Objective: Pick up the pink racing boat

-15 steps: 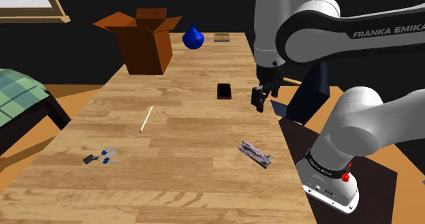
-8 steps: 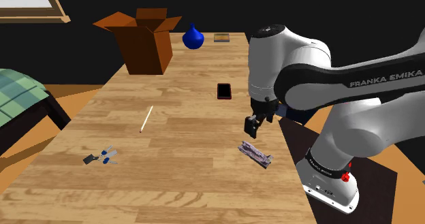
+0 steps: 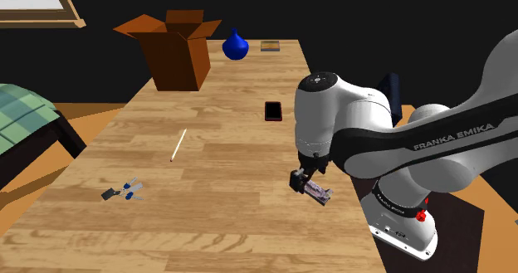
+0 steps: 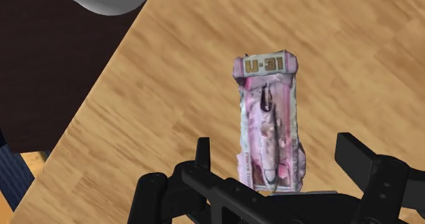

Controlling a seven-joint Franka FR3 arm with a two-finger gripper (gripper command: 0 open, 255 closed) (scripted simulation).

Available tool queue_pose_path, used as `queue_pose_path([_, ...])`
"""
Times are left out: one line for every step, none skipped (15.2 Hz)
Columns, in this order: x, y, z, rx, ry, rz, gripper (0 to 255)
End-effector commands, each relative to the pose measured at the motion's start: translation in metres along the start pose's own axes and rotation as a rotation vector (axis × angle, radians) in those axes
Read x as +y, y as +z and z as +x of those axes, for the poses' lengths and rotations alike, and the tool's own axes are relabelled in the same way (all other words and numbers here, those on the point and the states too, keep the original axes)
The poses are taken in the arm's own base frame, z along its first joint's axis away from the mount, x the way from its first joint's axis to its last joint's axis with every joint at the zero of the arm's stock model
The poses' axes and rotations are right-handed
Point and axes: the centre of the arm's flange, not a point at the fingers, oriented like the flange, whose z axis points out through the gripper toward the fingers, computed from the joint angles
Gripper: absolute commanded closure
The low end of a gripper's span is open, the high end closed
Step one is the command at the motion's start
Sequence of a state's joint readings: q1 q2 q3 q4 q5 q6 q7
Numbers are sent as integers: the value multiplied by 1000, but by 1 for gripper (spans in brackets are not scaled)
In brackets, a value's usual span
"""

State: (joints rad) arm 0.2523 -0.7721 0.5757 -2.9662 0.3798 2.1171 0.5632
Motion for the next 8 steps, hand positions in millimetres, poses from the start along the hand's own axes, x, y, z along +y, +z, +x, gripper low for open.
queue_pose_path([-3, 11, -1, 1, 1, 1, 0])
queue_pose_path([-4, 16, -1, 1, 1, 1, 0])
queue_pose_path([-5, 22, -1, 1, 1, 1, 0])
queue_pose_path([-5, 25, -1, 1, 1, 1, 0])
queue_pose_path([-5, 25, -1, 1, 1, 1, 0])
queue_pose_path([-6, 24, -1, 1, 1, 1, 255])
queue_pose_path([-6, 24, -1, 1, 1, 1, 255])
queue_pose_path([-6, 24, -1, 1, 1, 1, 255])
